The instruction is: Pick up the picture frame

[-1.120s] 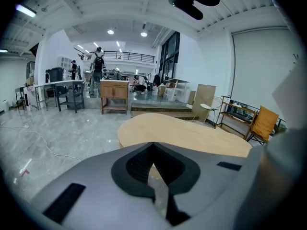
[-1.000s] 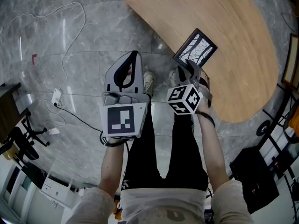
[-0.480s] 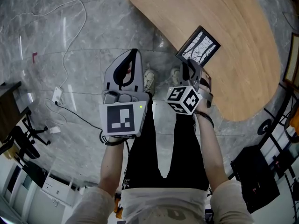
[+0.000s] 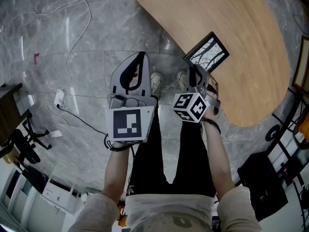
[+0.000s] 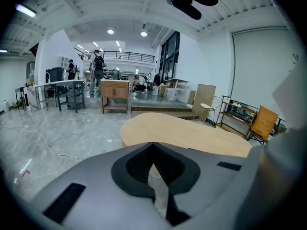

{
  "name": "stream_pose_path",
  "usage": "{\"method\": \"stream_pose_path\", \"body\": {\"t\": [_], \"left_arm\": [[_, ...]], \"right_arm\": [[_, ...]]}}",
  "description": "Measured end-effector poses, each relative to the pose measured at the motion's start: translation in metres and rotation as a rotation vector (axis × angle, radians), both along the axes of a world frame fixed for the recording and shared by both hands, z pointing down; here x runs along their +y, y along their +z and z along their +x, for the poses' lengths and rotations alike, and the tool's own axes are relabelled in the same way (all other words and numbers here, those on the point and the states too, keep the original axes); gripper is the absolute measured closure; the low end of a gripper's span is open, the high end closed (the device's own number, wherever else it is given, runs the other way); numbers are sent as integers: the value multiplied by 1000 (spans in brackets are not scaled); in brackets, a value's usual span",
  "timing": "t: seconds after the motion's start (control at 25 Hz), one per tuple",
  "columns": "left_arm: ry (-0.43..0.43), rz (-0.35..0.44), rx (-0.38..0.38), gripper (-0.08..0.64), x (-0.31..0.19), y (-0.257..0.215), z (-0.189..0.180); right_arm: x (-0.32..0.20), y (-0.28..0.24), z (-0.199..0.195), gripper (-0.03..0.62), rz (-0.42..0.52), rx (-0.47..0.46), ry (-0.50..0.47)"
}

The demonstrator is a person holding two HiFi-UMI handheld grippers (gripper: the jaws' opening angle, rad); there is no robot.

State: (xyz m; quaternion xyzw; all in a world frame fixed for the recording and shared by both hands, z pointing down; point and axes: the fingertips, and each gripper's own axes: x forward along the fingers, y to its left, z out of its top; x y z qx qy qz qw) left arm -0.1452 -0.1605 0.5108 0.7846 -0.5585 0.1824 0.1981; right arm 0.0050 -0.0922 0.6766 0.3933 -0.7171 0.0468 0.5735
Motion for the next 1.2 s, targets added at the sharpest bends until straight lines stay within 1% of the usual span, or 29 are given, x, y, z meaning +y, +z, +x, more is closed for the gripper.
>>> {"method": "stream_pose_path", "body": {"t": [0.2,0.36,0.48,0.6,0.72,0.84,0.92,1.08,1.2], "left_arm": [[-7,6,0,552,-2,-3,-4],[-11,24,-2,552,-2,-12,-4],[-13,39,-1,552,-5,-23,-3],[-15,33,-10,552,-8,-34,-3],[-23,51,-6,552,-16,-58,-3],[-35,81,-5,552,-23,-93,-5],[-46,98,-3,552,-27,-125,-4],[-90,165,17,552,-46,-204,-4],[-117,242,20,552,-62,-266,-14]], "right_arm": [[-3,-5,-3,511,3,-14,22],[-11,-17,-2,511,25,-22,41],[-21,-33,1,511,60,-23,36],[-36,-53,2,511,101,-22,32],[-57,-83,4,511,157,-21,36],[-81,-125,2,511,225,-33,40],[-99,-165,6,511,277,-39,44],[-147,-268,13,511,420,-49,48],[-174,-350,4,511,554,-96,57]]}}
